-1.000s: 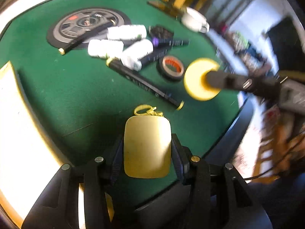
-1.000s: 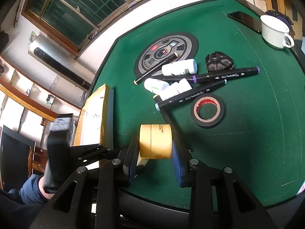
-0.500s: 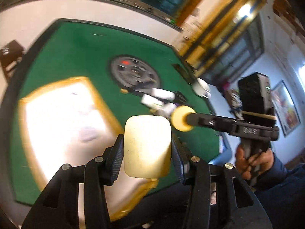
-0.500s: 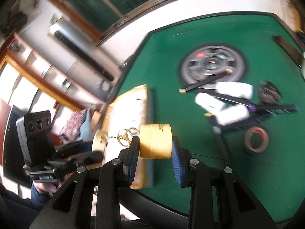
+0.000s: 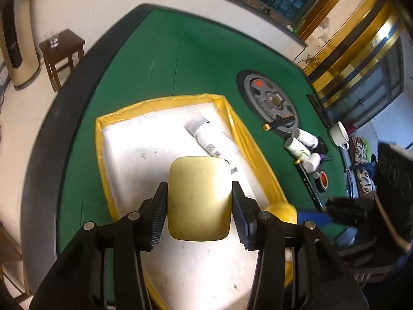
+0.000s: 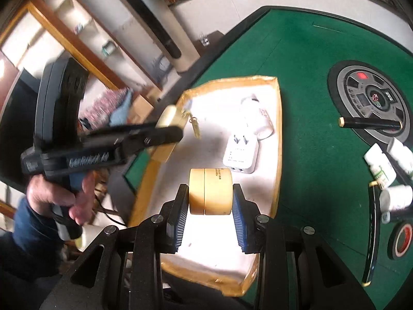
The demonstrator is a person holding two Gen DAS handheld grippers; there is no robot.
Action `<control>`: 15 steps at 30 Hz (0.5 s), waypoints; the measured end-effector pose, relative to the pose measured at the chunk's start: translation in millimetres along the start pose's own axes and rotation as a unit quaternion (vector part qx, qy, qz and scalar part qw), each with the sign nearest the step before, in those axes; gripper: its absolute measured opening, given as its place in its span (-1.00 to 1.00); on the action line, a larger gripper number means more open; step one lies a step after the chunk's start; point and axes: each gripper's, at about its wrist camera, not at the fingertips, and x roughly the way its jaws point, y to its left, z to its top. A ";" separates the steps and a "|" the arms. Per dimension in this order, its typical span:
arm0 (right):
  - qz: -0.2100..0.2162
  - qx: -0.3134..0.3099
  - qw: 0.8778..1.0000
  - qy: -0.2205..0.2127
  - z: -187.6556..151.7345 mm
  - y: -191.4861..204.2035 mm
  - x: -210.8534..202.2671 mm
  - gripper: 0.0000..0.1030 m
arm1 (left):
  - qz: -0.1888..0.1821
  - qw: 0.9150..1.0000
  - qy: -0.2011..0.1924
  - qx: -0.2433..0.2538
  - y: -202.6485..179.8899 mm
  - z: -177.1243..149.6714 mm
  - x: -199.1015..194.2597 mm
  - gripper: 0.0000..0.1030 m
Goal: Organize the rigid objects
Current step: 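Release the keychain tag into the tray with the left gripper while the right gripper releases the tape roll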
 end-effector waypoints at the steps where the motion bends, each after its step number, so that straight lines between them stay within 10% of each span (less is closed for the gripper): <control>1: -0.002 0.000 1.000 0.007 0.1 -0.1 6.2 -0.43 | 0.003 1.000 0.000 -0.004 1.6 1.7 2.2 -0.13; 15: -0.052 -0.015 0.998 0.037 3.1 -6.8 43.0 -0.43 | 0.044 0.998 0.032 -0.013 20.1 26.7 44.3 -0.13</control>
